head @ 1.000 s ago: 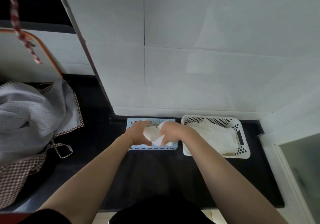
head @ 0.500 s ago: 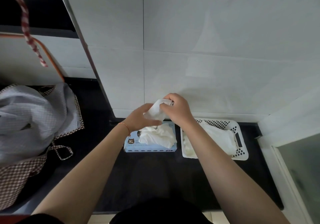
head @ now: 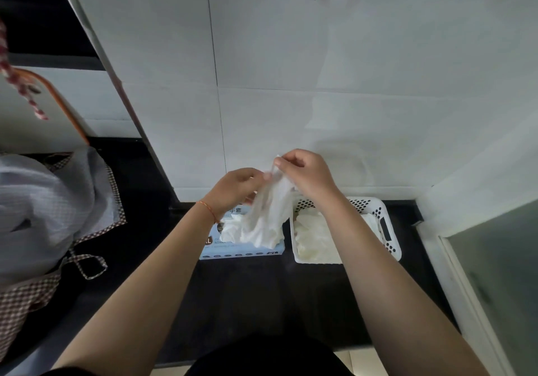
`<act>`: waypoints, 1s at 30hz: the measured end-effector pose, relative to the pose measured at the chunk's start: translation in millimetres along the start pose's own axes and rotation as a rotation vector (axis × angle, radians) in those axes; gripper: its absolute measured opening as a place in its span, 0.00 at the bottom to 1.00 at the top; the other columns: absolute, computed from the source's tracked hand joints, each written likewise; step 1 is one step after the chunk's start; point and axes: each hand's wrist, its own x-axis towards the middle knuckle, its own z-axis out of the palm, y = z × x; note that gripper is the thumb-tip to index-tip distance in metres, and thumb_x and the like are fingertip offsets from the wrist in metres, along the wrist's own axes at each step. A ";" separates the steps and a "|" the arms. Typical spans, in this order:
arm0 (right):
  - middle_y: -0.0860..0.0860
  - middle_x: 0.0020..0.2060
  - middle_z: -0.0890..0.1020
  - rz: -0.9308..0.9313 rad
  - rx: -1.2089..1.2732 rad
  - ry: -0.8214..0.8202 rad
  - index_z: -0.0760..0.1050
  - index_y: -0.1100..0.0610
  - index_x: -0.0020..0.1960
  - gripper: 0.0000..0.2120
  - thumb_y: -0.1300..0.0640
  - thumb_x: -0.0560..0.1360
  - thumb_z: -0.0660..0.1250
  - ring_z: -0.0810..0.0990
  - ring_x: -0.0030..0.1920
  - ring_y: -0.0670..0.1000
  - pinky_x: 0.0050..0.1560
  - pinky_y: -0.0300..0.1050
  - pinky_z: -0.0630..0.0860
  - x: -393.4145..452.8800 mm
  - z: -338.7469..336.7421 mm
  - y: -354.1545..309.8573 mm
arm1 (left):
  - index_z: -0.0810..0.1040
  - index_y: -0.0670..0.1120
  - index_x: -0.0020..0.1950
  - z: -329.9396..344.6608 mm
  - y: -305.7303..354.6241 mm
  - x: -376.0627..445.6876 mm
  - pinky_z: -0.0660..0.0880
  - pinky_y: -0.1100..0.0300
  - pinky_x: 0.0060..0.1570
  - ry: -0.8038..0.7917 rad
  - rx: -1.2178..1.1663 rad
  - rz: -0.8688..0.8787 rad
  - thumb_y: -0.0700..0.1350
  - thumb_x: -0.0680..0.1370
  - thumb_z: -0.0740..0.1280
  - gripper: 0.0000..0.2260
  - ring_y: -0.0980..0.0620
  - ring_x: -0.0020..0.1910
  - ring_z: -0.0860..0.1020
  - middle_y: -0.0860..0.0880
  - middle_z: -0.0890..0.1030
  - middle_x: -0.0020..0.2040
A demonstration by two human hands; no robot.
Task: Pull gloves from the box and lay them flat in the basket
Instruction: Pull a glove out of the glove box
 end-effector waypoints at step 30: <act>0.55 0.37 0.78 0.290 0.281 -0.289 0.76 0.53 0.46 0.07 0.65 0.75 0.69 0.72 0.35 0.53 0.34 0.42 0.69 -16.1 -86.6 67.7 | 0.80 0.39 0.59 27.2 -33.7 33.9 0.78 0.52 0.55 -0.348 0.005 -0.293 0.51 0.74 0.68 0.19 0.45 0.52 0.82 0.42 0.84 0.53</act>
